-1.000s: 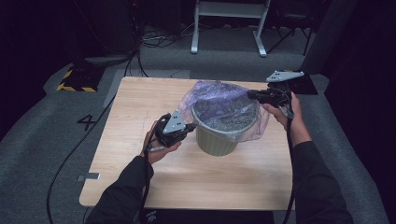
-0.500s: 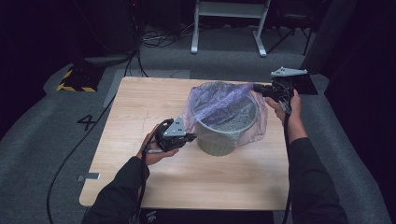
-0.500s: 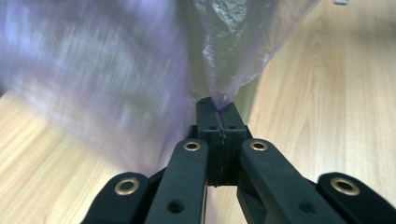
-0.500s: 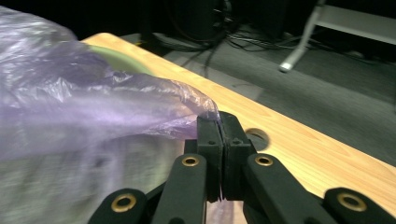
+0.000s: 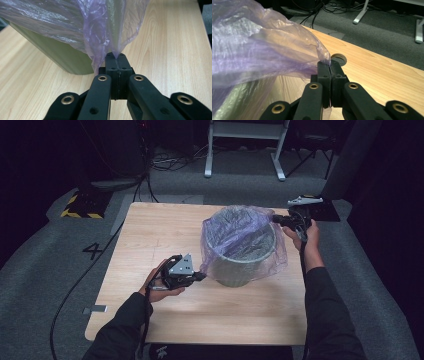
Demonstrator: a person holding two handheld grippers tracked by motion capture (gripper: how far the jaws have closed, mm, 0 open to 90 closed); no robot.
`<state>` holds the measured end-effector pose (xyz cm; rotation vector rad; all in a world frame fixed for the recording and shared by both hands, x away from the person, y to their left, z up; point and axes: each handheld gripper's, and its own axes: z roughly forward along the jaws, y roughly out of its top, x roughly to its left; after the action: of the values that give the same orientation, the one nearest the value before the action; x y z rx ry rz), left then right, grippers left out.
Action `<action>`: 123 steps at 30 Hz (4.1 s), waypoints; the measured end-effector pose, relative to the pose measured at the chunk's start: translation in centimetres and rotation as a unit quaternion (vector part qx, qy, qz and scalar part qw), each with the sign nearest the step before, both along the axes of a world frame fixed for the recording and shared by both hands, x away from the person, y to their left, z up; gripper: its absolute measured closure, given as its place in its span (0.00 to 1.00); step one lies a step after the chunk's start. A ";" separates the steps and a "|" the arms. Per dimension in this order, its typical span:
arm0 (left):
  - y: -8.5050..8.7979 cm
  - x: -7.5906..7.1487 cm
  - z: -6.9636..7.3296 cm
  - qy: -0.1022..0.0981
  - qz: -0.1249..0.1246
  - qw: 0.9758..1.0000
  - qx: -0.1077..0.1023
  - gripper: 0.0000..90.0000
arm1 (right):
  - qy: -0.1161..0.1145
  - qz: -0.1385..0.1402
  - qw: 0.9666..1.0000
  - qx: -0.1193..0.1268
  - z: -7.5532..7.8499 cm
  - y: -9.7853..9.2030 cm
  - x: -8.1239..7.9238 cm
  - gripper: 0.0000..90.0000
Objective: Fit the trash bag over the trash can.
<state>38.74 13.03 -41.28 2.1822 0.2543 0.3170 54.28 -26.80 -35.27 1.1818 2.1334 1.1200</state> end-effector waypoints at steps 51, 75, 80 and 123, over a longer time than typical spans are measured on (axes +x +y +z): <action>1.4 -2.8 7.7 -0.067 0.104 0.984 -0.127 0.17 | -0.044 0.027 0.999 -0.001 2.7 0.2 -2.6 0.99; 0.6 7.4 8.6 -0.026 0.183 0.975 -0.122 0.99 | -0.027 0.037 0.999 -0.028 0.6 0.4 -0.9 0.99; 1.0 10.0 7.0 0.019 0.229 0.966 -0.122 1.00 | -0.011 0.040 0.999 -0.033 -0.3 0.6 -0.4 1.00; 3.3 4.8 5.7 0.014 0.111 0.978 -0.177 0.18 | -0.040 0.060 0.997 0.042 -1.0 -3.6 -3.9 0.57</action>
<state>43.58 16.33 -35.62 1.8103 0.5329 0.3370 50.36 -30.43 -36.30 1.0393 2.1385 1.2991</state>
